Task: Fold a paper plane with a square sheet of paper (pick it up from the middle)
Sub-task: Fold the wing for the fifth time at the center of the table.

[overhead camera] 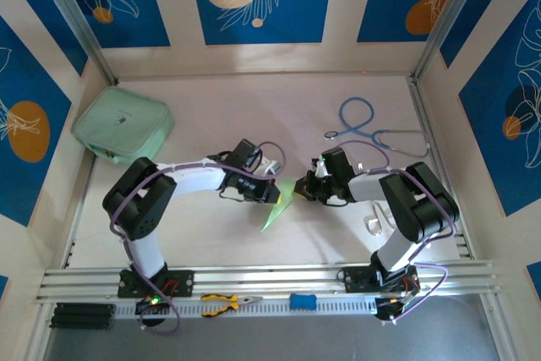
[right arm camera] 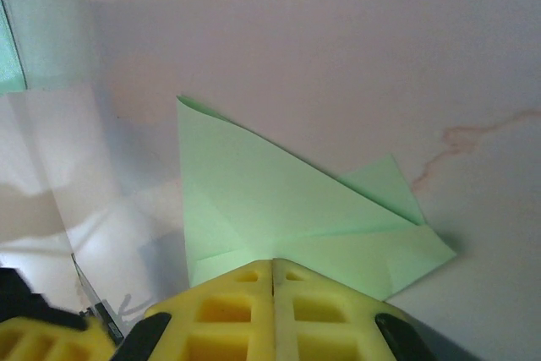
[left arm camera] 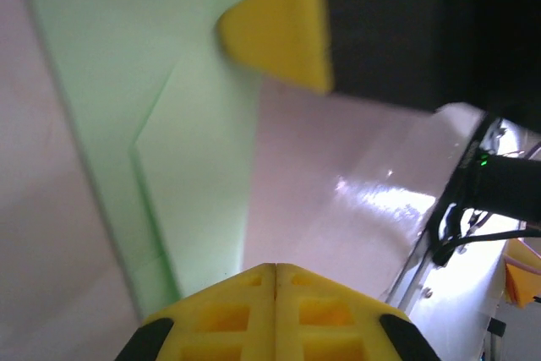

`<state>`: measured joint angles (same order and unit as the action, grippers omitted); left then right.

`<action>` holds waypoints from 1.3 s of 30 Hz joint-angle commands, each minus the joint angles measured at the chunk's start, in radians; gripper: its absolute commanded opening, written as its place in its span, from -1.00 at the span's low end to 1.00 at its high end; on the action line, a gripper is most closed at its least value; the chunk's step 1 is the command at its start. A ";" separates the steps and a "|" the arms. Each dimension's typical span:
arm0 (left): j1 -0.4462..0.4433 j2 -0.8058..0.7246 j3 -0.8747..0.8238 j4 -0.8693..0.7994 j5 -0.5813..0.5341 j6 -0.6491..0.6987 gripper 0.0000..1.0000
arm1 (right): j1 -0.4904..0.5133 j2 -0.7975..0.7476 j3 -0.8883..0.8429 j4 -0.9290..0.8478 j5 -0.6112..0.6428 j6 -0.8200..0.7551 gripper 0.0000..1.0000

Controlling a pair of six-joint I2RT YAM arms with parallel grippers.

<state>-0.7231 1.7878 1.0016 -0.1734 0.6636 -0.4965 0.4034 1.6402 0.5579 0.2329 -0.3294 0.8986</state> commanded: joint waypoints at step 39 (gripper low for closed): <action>-0.092 -0.011 -0.119 -0.147 -0.137 0.014 -0.98 | -0.014 0.060 -0.038 -0.047 0.039 -0.003 -1.00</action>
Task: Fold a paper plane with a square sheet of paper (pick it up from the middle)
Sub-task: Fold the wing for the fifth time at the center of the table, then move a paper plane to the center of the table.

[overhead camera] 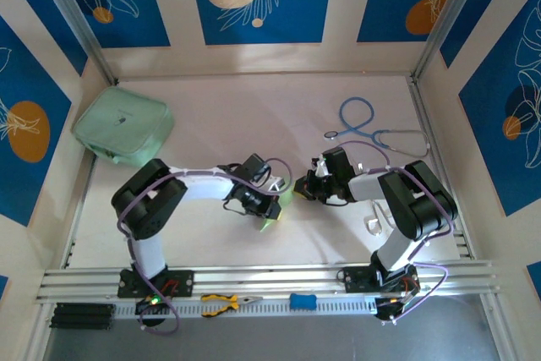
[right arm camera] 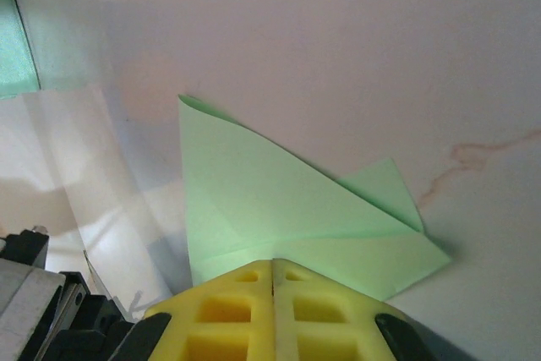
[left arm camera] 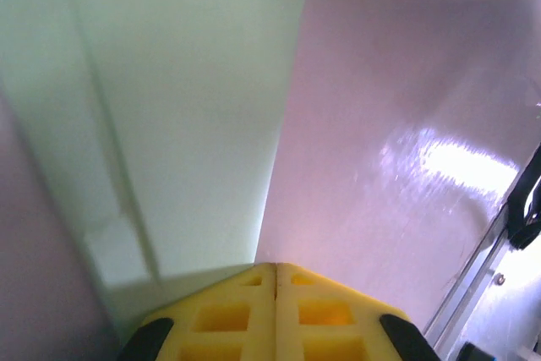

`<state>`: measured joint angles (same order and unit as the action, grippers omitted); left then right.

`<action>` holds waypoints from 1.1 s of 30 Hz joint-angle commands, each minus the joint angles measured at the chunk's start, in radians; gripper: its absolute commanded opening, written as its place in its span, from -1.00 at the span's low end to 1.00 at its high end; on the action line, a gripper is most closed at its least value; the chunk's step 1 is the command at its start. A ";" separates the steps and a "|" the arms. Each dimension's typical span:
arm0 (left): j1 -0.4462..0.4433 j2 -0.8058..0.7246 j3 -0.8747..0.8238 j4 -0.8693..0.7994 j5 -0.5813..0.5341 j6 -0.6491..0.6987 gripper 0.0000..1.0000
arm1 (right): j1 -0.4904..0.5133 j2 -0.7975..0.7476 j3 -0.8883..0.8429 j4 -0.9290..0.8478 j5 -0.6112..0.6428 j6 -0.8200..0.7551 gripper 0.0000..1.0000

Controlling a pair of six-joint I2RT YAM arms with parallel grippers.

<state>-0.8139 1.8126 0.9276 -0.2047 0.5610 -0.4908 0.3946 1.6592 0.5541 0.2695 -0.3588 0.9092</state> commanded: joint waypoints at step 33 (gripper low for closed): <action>0.106 -0.258 -0.146 -0.011 -0.068 -0.060 -0.75 | 0.014 -0.121 0.036 -0.100 -0.025 -0.081 -0.71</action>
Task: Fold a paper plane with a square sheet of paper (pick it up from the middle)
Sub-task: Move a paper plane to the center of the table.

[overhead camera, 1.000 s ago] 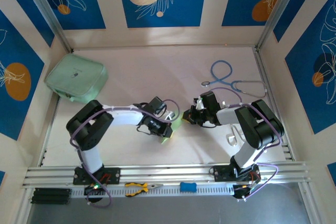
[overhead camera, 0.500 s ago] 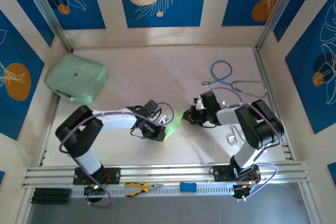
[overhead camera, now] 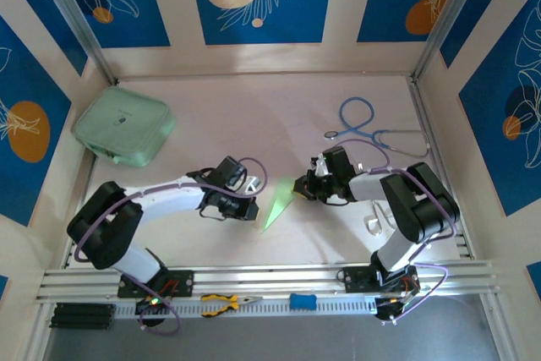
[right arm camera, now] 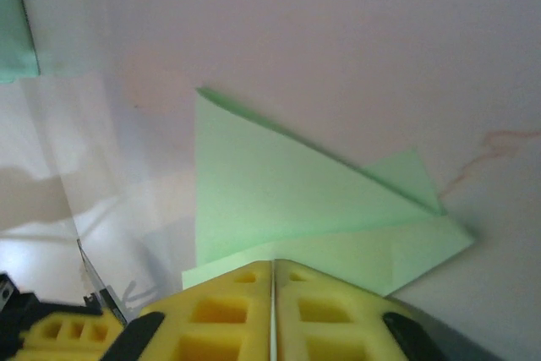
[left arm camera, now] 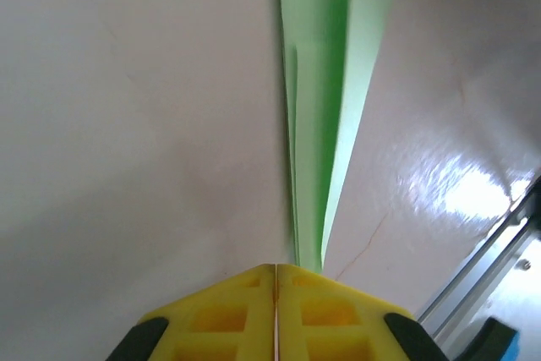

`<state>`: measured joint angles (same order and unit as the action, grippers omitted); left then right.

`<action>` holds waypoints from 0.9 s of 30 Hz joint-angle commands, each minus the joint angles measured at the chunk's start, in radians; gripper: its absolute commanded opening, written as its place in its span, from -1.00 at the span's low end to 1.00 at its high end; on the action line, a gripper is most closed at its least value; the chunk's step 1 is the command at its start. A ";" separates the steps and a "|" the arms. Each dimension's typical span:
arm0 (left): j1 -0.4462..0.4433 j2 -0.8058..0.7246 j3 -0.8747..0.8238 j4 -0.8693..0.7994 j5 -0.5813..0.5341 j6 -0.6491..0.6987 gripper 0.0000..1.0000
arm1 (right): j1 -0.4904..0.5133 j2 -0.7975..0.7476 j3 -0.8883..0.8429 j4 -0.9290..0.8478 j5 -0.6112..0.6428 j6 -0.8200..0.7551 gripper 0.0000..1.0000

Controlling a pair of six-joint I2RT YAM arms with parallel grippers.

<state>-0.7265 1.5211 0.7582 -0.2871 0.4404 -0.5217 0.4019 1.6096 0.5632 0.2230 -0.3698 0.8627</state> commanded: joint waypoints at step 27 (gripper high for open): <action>0.020 0.268 0.143 0.164 0.194 0.005 -0.35 | 0.108 -0.275 -0.136 -0.108 0.063 0.085 -0.40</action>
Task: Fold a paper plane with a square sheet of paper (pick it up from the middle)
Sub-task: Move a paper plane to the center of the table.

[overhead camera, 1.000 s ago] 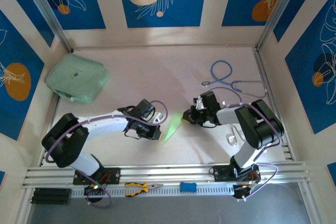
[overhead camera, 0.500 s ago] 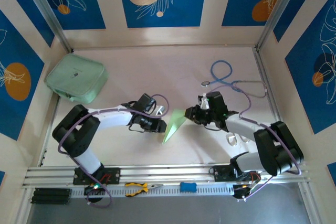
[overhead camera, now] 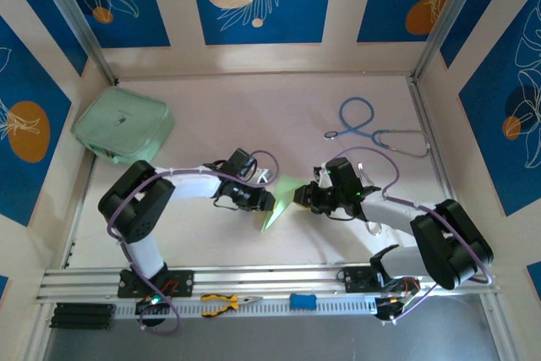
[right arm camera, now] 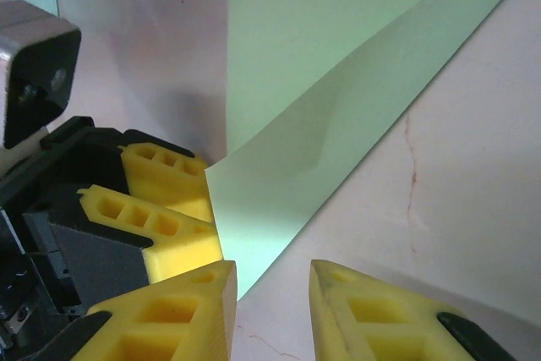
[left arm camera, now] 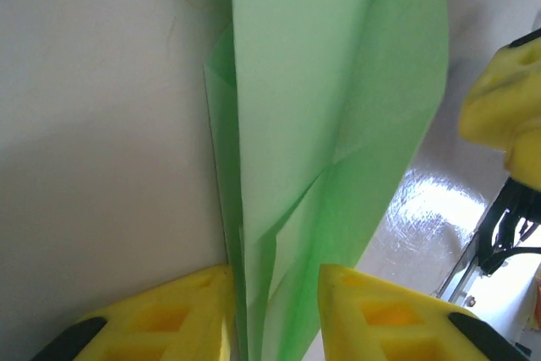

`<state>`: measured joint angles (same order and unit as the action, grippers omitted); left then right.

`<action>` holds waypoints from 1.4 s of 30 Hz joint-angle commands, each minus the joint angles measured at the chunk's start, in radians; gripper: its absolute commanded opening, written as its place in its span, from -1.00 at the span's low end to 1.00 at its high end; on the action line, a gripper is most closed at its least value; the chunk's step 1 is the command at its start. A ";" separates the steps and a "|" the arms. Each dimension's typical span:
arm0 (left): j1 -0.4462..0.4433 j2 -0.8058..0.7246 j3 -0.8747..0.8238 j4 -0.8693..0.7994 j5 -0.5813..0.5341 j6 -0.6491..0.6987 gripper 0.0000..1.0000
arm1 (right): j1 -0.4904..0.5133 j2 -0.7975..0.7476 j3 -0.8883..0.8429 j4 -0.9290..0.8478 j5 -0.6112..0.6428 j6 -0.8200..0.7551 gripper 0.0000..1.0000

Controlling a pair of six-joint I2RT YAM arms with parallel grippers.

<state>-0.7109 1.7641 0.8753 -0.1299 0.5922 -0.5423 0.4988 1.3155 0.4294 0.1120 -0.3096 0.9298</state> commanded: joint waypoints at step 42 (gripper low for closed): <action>-0.159 -0.116 0.155 -0.316 -0.609 0.091 -1.00 | 0.048 -0.069 0.020 0.073 0.043 0.133 -0.10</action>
<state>-0.8589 1.6253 0.9981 -0.3824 0.0463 -0.4618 0.5373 1.2266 0.4114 0.1581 -0.2512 1.0359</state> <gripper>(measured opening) 0.064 0.448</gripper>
